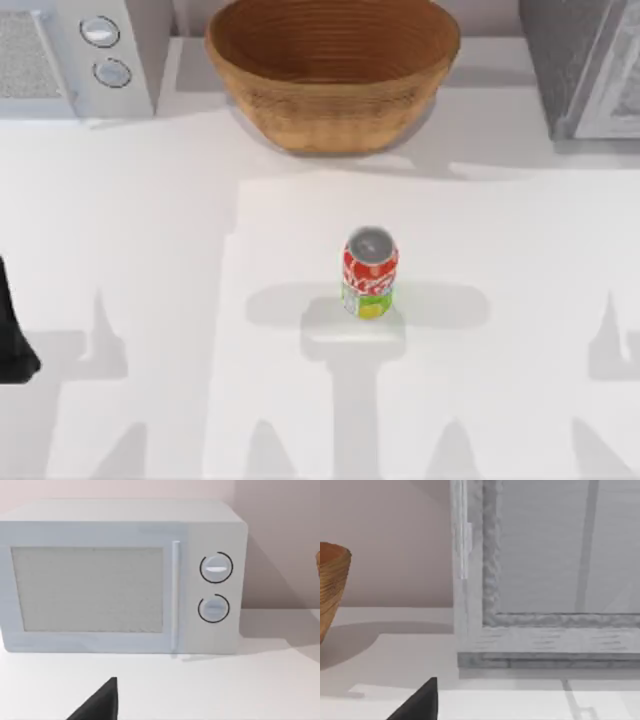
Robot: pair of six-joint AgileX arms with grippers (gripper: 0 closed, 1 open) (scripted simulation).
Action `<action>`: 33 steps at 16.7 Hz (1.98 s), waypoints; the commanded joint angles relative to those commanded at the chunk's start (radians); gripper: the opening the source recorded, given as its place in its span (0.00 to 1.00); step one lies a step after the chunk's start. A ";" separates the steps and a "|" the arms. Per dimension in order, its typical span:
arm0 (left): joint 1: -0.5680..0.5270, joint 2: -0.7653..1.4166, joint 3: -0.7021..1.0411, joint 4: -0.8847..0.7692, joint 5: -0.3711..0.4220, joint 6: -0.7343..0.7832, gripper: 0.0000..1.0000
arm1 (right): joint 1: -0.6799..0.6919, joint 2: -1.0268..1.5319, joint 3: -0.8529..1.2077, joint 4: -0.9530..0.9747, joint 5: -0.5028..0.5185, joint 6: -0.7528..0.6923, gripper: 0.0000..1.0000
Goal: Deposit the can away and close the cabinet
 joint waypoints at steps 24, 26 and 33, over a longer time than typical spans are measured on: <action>0.000 0.000 0.000 0.000 0.000 0.000 1.00 | 0.733 1.686 0.480 1.122 0.777 0.014 1.00; 0.000 0.000 0.000 0.000 0.000 0.000 1.00 | 0.819 1.871 0.541 1.257 0.863 0.012 1.00; 0.000 0.000 0.000 0.000 0.000 0.000 1.00 | 1.051 2.357 0.711 1.621 1.092 0.009 1.00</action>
